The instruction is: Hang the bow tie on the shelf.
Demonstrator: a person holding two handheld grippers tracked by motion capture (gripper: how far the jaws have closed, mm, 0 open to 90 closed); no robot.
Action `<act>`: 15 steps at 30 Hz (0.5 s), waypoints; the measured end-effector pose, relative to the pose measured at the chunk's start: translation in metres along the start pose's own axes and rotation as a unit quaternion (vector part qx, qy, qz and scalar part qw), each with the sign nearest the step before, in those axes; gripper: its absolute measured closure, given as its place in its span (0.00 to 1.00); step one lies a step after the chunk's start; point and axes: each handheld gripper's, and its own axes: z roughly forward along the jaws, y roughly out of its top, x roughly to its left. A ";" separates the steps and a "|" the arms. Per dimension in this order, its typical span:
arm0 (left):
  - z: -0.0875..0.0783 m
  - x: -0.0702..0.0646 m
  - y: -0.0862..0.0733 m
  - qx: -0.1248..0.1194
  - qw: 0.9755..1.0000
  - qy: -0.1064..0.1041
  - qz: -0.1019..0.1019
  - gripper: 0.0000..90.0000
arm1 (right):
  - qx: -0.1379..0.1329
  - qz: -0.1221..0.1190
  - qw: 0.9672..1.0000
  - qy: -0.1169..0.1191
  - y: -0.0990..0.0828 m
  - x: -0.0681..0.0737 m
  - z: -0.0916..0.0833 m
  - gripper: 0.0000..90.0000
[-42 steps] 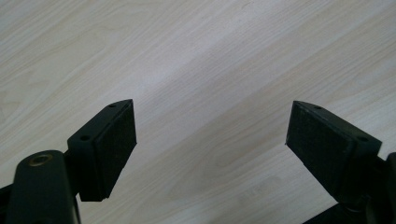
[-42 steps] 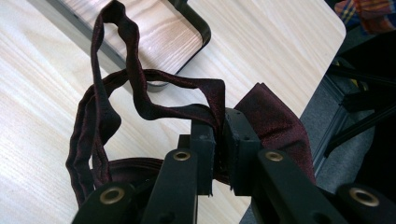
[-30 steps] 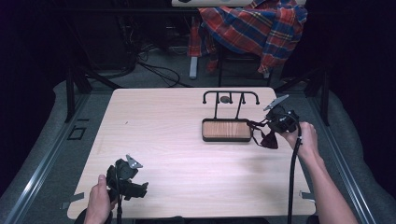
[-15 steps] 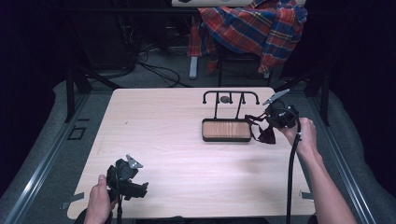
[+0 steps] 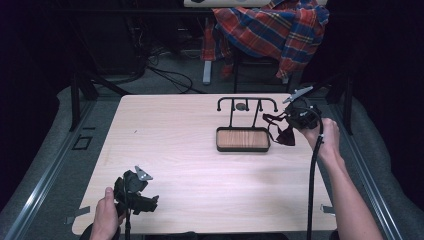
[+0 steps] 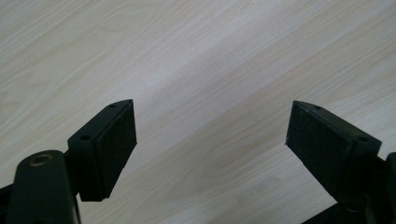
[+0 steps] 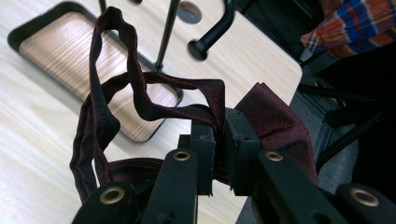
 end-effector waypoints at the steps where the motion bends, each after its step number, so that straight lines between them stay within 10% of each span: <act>1: 0.000 0.000 0.000 0.000 1.000 0.000 0.000 0.18 | -0.002 0.001 1.000 -0.002 0.001 -0.001 -0.001 0.93; 15: 0.000 0.000 0.000 0.000 1.000 0.000 0.001 0.18 | -0.017 0.063 0.998 -0.008 0.012 -0.021 0.011 0.93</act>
